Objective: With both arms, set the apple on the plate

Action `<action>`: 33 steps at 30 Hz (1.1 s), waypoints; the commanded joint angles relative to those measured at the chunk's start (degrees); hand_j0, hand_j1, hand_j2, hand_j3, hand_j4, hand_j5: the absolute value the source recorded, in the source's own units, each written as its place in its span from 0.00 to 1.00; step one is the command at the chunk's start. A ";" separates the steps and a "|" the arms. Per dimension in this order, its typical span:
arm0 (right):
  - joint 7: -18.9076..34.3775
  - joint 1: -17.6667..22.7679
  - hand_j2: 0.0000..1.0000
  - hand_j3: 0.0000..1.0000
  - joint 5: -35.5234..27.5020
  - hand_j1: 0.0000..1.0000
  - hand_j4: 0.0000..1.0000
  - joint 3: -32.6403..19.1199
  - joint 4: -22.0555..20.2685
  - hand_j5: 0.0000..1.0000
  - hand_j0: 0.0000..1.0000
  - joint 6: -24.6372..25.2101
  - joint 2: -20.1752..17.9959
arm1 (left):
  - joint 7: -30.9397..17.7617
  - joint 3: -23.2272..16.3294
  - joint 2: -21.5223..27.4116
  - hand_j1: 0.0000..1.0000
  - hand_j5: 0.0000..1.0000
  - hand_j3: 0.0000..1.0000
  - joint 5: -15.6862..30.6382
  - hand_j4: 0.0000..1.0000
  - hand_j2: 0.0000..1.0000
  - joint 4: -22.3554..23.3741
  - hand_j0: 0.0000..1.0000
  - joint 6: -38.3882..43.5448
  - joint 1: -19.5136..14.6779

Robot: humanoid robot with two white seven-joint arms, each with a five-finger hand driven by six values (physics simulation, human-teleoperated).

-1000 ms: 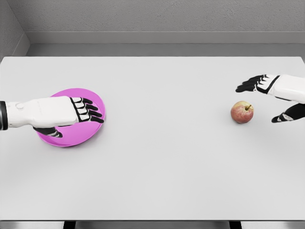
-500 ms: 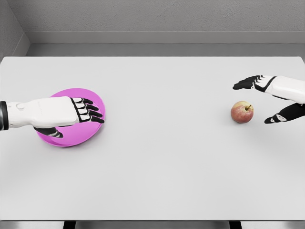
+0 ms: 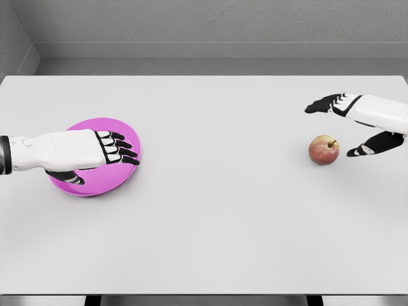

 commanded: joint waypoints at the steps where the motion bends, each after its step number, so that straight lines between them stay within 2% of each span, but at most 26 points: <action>1: -0.03 -0.09 1.00 1.00 0.65 1.00 1.00 -0.20 2.21 1.00 1.00 0.16 2.40 | 0.00 0.03 0.06 1.00 1.00 1.00 0.31 1.00 1.00 0.00 1.00 0.11 0.00; 2: -0.03 -0.44 1.00 1.00 0.65 1.00 1.00 -0.38 2.21 1.00 1.00 0.16 4.08 | 0.00 0.03 0.06 1.00 1.00 1.00 0.31 1.00 1.00 0.00 1.00 0.11 0.00; 6: -0.03 0.09 1.00 1.00 0.64 1.00 1.00 -0.56 2.56 1.00 1.00 0.16 1.88 | 0.00 0.03 0.06 1.00 1.00 1.00 0.31 1.00 1.00 0.00 1.00 0.11 0.00; 11: -0.03 0.44 1.00 1.00 0.91 1.00 1.00 1.38 3.17 1.00 1.00 0.16 1.88 | 0.00 0.03 0.06 1.00 1.00 1.00 0.31 1.00 1.00 0.00 1.00 0.11 0.00; 14: -0.03 0.00 1.00 1.00 5.22 1.00 1.00 1.81 5.28 1.00 1.00 0.16 2.32 | 0.00 0.03 0.06 1.00 1.00 1.00 0.31 1.00 1.00 0.00 1.00 0.11 0.00; 15: -0.03 0.00 1.00 1.00 5.22 1.00 1.00 3.48 5.81 1.00 1.00 0.16 2.41 | 0.09 0.03 0.06 1.00 1.00 1.00 0.31 1.00 1.00 0.00 1.00 0.11 0.00; 22: -0.03 -0.70 1.00 1.00 5.22 1.00 1.00 4.19 6.51 1.00 1.00 0.16 2.67 | 0.01 0.03 0.06 1.00 1.00 1.00 0.31 1.00 1.00 0.00 1.00 0.11 0.17; 29: -0.03 -1.41 1.00 1.00 5.22 1.00 1.00 4.80 6.86 1.00 1.00 0.16 4.69 | 0.00 0.03 0.06 1.00 1.00 1.00 0.31 1.00 1.00 0.00 1.00 0.11 0.17; 32: -0.03 -3.08 1.00 1.00 5.22 1.00 1.00 6.65 10.82 1.00 1.00 0.16 6.62 | 0.00 0.03 0.06 1.00 1.00 1.00 0.31 1.00 1.00 0.00 1.00 0.11 0.17; 33: -0.03 -3.08 1.00 1.00 5.22 1.00 1.00 6.65 11.00 1.00 1.00 0.16 7.06 | 0.01 0.03 0.06 1.00 1.00 1.00 0.31 1.00 1.00 0.35 1.00 0.11 0.17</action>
